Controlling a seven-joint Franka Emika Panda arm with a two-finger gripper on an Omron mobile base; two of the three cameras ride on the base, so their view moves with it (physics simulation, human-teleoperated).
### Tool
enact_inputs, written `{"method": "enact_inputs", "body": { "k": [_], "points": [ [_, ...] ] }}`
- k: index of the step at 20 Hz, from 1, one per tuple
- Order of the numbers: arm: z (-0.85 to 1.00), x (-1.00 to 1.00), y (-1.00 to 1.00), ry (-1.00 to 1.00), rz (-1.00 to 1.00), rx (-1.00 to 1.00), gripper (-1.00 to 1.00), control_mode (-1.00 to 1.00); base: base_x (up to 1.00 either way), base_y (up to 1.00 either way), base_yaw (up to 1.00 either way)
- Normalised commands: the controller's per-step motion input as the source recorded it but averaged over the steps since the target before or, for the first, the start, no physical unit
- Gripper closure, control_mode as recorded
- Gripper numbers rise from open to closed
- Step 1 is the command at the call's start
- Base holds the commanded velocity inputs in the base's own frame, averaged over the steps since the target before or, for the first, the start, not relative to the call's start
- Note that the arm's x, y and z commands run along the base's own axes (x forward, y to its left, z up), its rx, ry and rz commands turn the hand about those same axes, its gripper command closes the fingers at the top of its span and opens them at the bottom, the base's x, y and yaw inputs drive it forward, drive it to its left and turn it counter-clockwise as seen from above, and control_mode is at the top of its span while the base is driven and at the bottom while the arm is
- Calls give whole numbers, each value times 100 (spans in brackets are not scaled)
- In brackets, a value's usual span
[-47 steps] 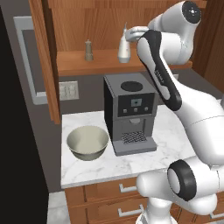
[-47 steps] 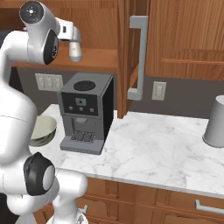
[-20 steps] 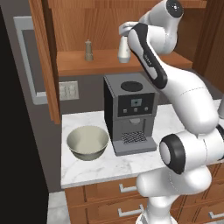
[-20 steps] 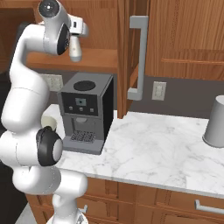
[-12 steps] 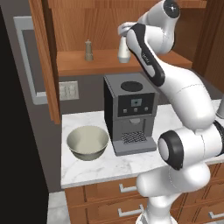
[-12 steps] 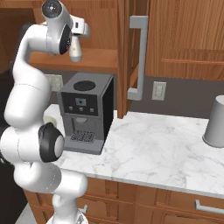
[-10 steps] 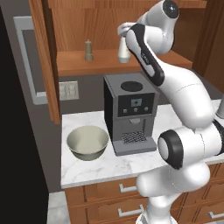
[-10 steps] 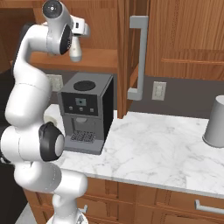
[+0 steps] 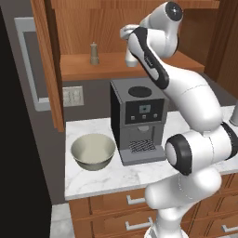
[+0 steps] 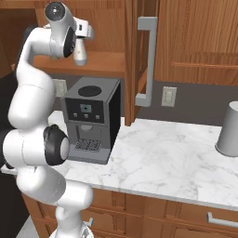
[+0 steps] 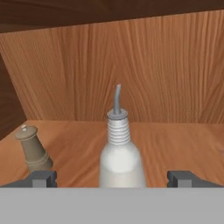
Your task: Retrieve the bottle and the shaker from the cabinet and place them next to the mixing bowl on the counter. Then add garlic from the fridge to the mixing bowl.
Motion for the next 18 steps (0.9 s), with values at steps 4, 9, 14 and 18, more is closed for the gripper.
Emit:
{"method": "enact_inputs", "body": {
  "k": [4, 9, 14, 18],
  "points": [
    [0, 19, 5, 0, 0, 0, -100, -100, 0, 0, 0],
    [0, 13, 0, 0, 0, 0, -100, -100, 0, 0, 0],
    [0, 10, 0, 0, 0, 0, -100, -100, 0, 0, 0],
    [0, 8, 0, 0, 0, 0, -100, -100, 0, 0, 0]
  ]
}}
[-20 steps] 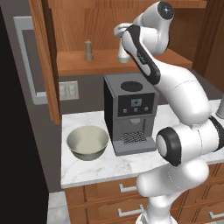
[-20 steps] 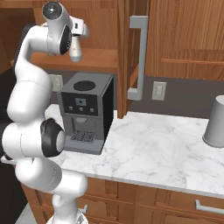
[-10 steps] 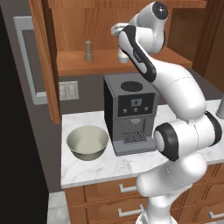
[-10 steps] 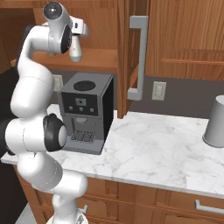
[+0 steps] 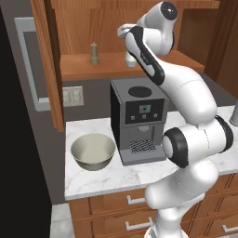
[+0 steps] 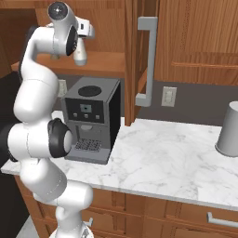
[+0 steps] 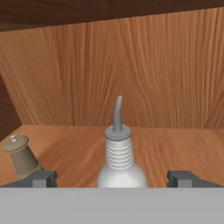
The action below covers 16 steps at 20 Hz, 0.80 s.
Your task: Retrieve the bottle and the shaker from the cabinet and place them next to the mixing bowl on the counter. Then add garlic from the fridge to the mixing bowl.
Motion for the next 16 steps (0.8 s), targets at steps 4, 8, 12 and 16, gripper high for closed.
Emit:
{"method": "enact_inputs", "body": {
  "k": [4, 8, 12, 16],
  "points": [
    [0, 8, 0, 0, 0, 0, -100, -100, 0, 0, 0],
    [0, 9, 0, 0, 0, 0, -100, -100, 0, 0, 0],
    [-1, 8, 0, 0, 0, 0, -100, -100, 0, 0, 0],
    [-3, 9, 0, 0, 0, 0, -100, -100, 0, 0, 0]
  ]
}}
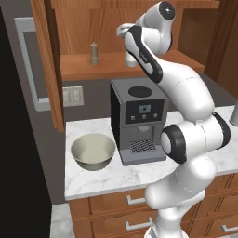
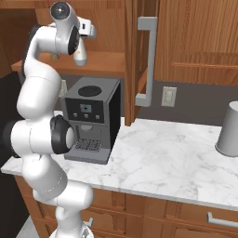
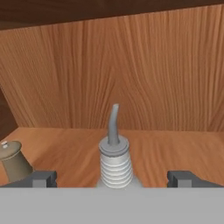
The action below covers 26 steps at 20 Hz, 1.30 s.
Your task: Retrieve the bottle and the shaker from the cabinet and place them next to the mixing bowl on the counter. Then add garlic from the fridge to the mixing bowl.
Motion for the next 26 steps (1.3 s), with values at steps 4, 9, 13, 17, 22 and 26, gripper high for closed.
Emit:
{"method": "enact_inputs", "body": {
  "k": [4, 9, 13, 17, 22, 26],
  "points": [
    [-3, 8, 0, 0, 0, 0, -100, -100, 0, 0, 0],
    [-2, 8, 0, 0, 0, 0, -100, -100, 0, 0, 0],
    [-1, 8, 0, 0, 0, 0, -100, -100, 0, 0, 0],
    [0, 8, 0, 0, 0, 0, -100, -100, 0, 0, 0],
    [0, 8, 0, 0, 0, 0, 100, -100, 0, 0, 0],
    [-5, 1, 0, 1, 0, 0, 100, -100, 0, 0, 0]
  ]
}}
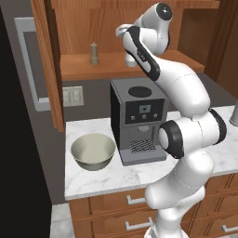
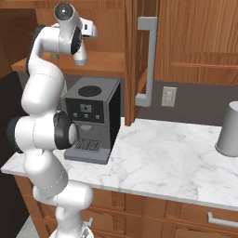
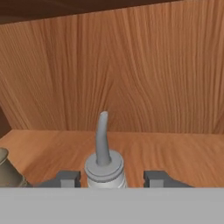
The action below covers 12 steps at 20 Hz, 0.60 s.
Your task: Retrieve the bottle and the shaker from the cabinet and place them next to the mixing bowl on the counter. Then add garlic from the fridge to the mixing bowl.
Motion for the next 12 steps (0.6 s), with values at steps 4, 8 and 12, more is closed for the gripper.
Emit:
{"method": "enact_inputs", "body": {
  "k": [4, 8, 12],
  "points": [
    [-3, 0, 0, 0, 0, 0, 100, -100, 0, 0, 0],
    [0, -1, 0, 0, 0, 0, 100, -100, 0, 0, 0],
    [0, -48, 0, 0, 7, 0, 100, -100, 0, 0, 0]
  ]
}}
